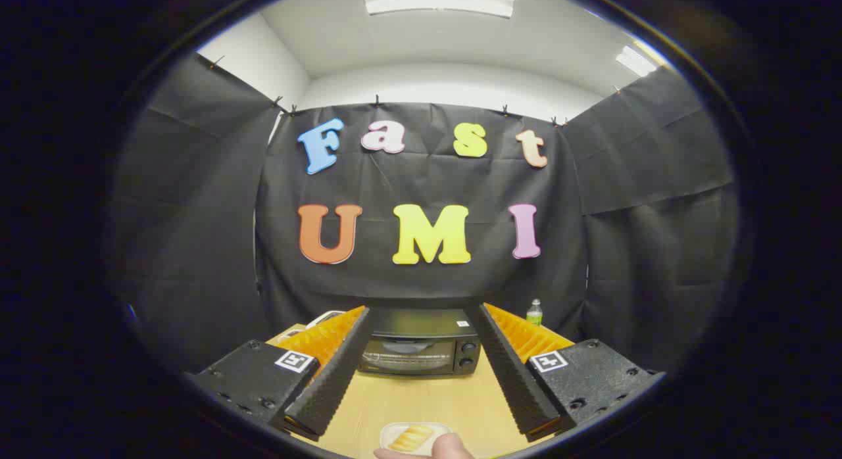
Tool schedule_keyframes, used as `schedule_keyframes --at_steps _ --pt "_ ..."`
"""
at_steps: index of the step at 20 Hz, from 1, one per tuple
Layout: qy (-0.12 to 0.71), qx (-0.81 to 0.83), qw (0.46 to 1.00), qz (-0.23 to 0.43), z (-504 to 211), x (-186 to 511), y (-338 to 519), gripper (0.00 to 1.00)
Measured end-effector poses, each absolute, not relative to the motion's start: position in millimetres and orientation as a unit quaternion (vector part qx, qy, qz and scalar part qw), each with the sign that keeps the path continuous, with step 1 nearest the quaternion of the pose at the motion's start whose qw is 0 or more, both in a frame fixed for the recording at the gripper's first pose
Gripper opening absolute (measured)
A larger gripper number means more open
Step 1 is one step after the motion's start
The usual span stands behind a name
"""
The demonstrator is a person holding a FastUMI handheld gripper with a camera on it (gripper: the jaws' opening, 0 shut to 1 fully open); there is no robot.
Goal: Open the toaster oven, put the food inside, and close the toaster oven door.
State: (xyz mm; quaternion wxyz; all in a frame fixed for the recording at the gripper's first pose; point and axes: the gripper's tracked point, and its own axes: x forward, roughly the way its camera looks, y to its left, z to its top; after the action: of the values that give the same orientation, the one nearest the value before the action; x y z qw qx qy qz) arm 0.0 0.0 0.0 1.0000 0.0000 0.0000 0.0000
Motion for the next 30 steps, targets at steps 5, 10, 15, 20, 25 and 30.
schedule_keyframes --at_steps 5,10,15,20,25,30 --pt "0.001 0.000 1.000 -0.005 0 -1 -1 1.00" --pt "0.004 0.005 1.000 -0.006 -3 3 -2 1.00" --pt "0.007 0.005 1.000 -0.011 -5 5 -6 1.00" --pt "0.009 0.014 1.000 -0.017 -8 8 -11 1.00" --pt "0.018 0.017 1.000 -0.018 -18 15 -15 1.00" --pt "0.007 0.024 1.000 0.006 -17 23 -11 1.00"
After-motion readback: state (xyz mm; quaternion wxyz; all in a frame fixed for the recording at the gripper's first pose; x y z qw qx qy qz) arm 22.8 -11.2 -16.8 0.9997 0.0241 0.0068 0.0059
